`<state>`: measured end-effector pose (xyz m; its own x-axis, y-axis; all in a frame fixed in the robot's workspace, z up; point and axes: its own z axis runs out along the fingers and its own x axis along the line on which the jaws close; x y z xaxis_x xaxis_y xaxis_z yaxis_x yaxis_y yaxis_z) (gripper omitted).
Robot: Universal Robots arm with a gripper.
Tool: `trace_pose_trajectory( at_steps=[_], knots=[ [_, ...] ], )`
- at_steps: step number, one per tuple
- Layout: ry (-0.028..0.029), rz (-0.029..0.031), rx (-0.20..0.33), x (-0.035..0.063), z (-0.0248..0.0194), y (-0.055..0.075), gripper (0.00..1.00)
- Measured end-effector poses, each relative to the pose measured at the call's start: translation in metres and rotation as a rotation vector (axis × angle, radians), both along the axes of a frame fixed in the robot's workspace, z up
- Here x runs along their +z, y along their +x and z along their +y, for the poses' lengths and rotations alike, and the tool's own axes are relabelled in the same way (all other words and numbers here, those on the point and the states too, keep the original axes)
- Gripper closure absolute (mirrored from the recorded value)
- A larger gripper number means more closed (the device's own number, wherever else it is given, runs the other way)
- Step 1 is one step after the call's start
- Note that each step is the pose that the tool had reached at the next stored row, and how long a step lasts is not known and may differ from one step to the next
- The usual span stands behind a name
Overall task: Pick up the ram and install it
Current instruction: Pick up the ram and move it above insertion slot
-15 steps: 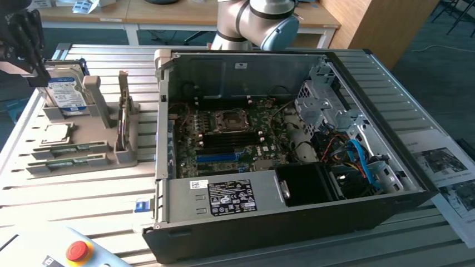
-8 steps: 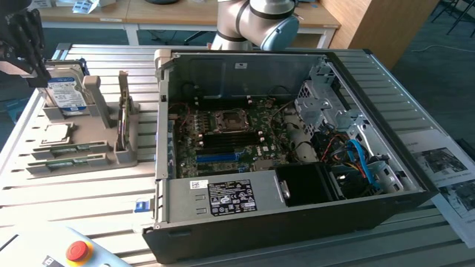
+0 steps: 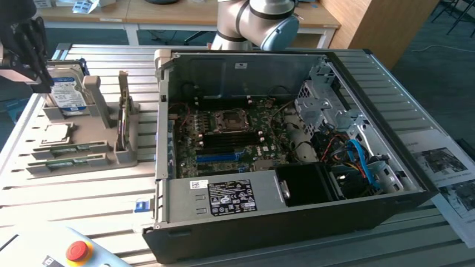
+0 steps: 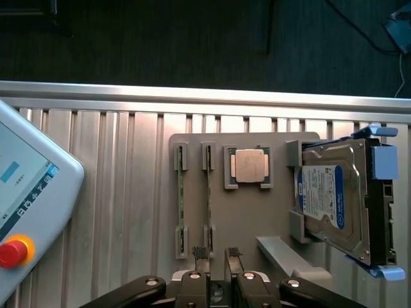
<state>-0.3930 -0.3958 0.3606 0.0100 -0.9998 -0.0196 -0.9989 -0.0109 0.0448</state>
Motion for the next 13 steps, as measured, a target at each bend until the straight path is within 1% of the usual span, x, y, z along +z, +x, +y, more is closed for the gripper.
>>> trace_pose_trajectory(
  at_steps=[13],
  knots=[
    [0.0006,-0.0001,0.000,-0.0236,0.0000,0.000,0.76]
  ],
)
